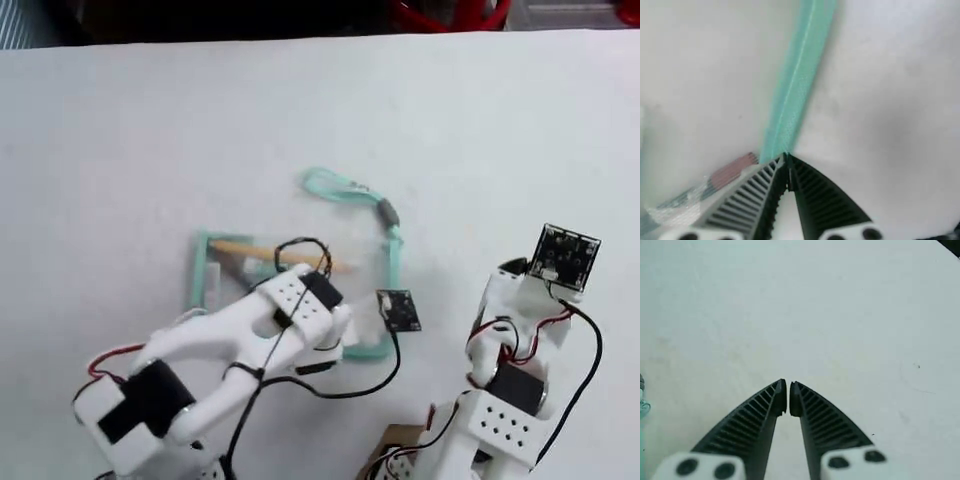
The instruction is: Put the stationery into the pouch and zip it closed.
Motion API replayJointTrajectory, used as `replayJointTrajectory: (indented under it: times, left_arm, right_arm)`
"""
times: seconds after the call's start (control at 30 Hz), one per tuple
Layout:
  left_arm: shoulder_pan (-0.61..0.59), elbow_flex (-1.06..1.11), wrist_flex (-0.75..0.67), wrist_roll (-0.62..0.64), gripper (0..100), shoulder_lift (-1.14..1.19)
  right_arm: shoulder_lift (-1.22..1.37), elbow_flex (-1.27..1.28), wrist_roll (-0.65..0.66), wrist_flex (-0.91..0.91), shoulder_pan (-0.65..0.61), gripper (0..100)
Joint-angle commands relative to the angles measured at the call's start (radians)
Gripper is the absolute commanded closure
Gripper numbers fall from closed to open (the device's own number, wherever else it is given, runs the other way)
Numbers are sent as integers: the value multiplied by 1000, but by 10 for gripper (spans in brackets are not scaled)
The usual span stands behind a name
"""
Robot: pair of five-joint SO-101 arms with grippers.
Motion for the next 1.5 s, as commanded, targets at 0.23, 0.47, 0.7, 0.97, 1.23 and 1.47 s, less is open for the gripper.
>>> replayJointTrajectory:
  times: [0.23, 0.47, 0.7, 0.97, 1.23, 1.47]
  left_arm:
    - [-96, -233, 77, -74, 976, 217]
    - [-151, -514, 152, -77, 976, 409]
    - [-249, -684, 92, -71, 976, 475]
    - [-274, -847, 333, -78, 976, 404]
    - [-274, -967, 477, -69, 974, 30]
    - [-367, -974, 442, -66, 975, -305]
  right_arm:
    - [-13, -5, -8, -13, 7, 981]
    - [-13, -5, -8, -13, 7, 981]
    - [-13, -5, -8, -13, 7, 981]
    - [-13, -5, -8, -15, 7, 981]
    - [-7, -3, -5, -13, -53, 981]
    - [-8, 14, 147, 10, -285, 977]
